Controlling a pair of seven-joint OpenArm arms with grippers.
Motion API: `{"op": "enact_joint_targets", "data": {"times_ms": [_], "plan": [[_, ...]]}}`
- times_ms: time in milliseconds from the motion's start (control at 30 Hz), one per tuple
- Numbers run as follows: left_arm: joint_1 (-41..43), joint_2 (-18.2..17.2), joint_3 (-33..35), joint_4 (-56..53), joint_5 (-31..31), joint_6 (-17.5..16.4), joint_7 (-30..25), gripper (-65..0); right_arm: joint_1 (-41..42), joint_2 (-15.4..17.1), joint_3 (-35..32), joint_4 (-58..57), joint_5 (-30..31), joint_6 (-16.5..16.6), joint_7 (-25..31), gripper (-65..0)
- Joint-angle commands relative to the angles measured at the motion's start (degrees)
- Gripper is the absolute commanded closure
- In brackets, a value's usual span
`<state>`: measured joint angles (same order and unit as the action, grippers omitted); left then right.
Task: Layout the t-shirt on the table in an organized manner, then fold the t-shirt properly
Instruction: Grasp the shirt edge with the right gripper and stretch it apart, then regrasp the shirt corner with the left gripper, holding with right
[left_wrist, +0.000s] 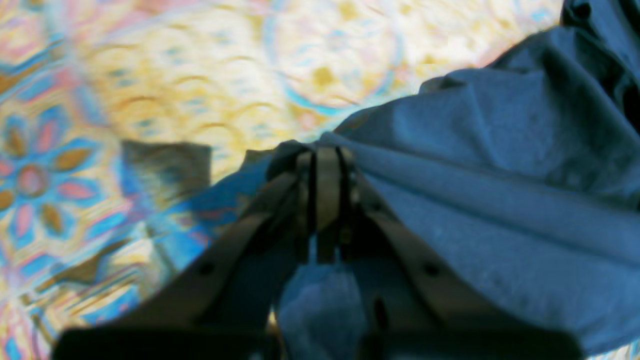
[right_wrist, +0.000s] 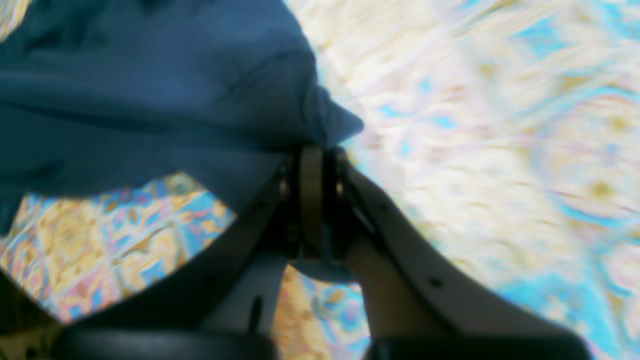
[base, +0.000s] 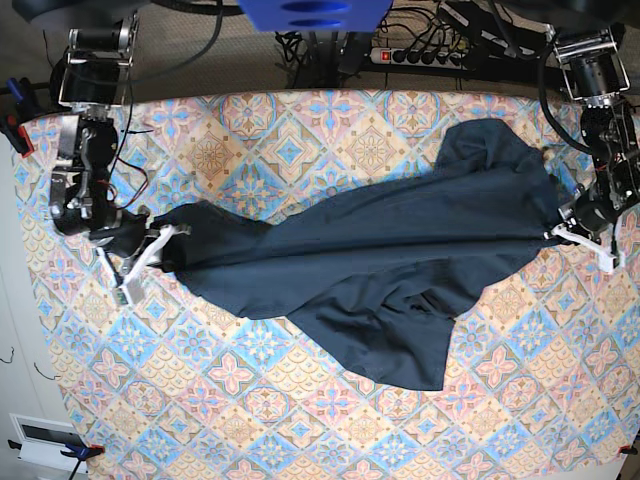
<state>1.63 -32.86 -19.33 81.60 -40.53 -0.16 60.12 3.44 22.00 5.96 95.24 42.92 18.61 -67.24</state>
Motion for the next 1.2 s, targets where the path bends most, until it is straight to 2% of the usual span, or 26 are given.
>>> {"op": "enact_joint_targets", "data": {"times_ms": [0, 233, 333, 567, 733, 833, 1067, 1167], "plan": [[-0.53, -1.56, 0.12, 1.17, 0.14, 0.21, -0.82, -8.9, 0.91, 0.99, 1.21, 0.36, 0.47, -0.02, 0.91, -0.6], [4.13, -1.38, 1.18, 10.22, 0.14, 0.21, -0.73, -39.3, 1.00, 0.99, 1.91, -1.75, 0.38, -0.02, 1.00, -0.6], [7.21, -1.56, 0.56, 12.77, -1.36, 0.21, -0.73, -48.7, 3.81, 0.99, 1.65, -1.84, 0.38, -0.02, 1.00, -0.6], [21.89, -1.64, -4.10, 23.94, -13.66, 0.21, -0.73, -49.3, 6.27, 0.99, 1.56, -4.56, 0.38, -0.02, 1.00, -0.6], [30.50, -0.50, -3.83, 29.39, -15.51, 0.21, -0.73, -49.3, 6.27, 0.99, 1.56, -6.14, 0.38, -0.02, 1.09, -0.6], [32.61, 0.99, -3.48, 29.39, -15.51, 0.21, -0.64, -49.3, 6.27, 0.90, 1.56, -6.14, 0.38, -0.02, 1.09, -0.6], [32.79, 2.84, 5.49, 28.24, -14.98, 0.38, 1.11, -49.3, 6.27, 0.90, 1.47, -6.14, 0.38, -0.02, 1.09, -0.6], [30.06, 3.81, 8.83, 25.17, -14.98, 0.47, 1.38, -49.3, 6.27, 0.90, 1.47, -6.14, 0.38, -0.02, 1.09, -0.6]]}}
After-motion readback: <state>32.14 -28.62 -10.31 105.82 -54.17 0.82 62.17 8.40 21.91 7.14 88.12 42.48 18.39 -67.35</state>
